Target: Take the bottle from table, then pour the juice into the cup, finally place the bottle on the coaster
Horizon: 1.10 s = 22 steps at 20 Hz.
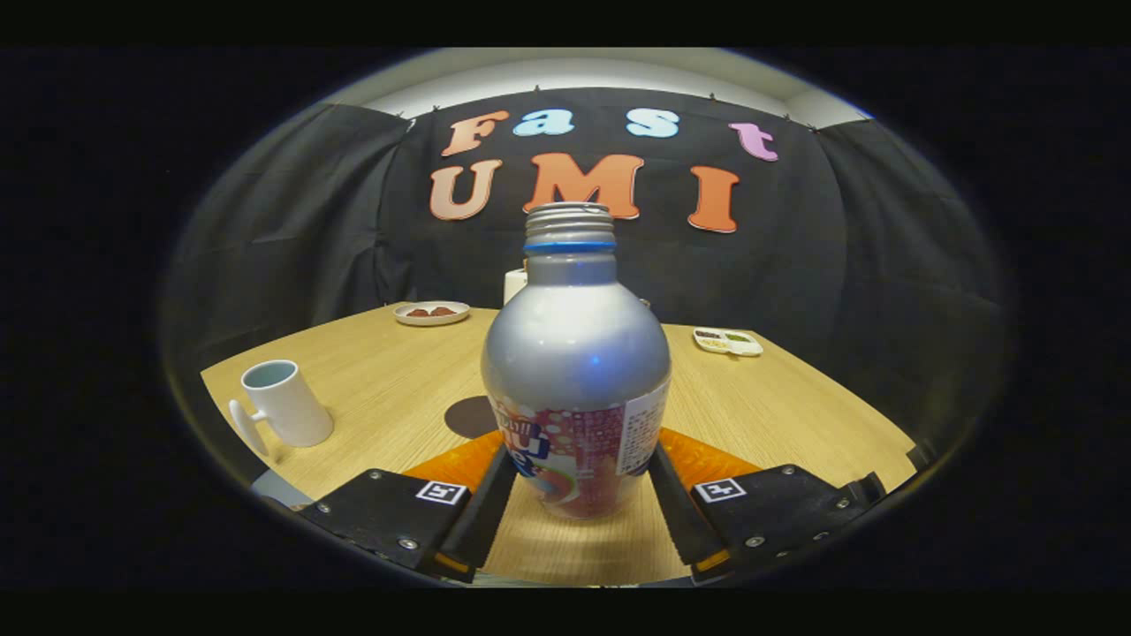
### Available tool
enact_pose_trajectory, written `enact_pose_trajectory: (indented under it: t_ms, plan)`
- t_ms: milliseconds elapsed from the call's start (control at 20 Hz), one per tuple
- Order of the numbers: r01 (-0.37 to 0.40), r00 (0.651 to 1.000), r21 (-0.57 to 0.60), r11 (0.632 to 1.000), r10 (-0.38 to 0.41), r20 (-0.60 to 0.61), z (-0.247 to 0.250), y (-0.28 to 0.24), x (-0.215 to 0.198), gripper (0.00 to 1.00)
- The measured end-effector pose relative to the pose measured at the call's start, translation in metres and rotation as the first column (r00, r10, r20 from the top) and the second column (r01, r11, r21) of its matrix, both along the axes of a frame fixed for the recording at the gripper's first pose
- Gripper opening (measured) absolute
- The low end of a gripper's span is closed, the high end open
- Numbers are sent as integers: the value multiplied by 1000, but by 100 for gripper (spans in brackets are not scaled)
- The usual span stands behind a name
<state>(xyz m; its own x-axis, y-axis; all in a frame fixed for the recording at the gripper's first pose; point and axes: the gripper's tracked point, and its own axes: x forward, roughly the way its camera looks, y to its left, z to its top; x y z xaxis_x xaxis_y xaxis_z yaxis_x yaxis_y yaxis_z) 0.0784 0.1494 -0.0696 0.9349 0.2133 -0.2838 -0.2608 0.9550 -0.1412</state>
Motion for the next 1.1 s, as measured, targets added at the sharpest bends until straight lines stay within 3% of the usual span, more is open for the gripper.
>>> enact_pose_trajectory:
  t_ms: [350,650,1100]
  plan:
    - [-56,997,-115,992,62,50,31,47,8,79]
    - [-105,989,-248,963,126,74,42,91,13,79]
    - [-136,963,-518,844,235,130,50,132,13,78]
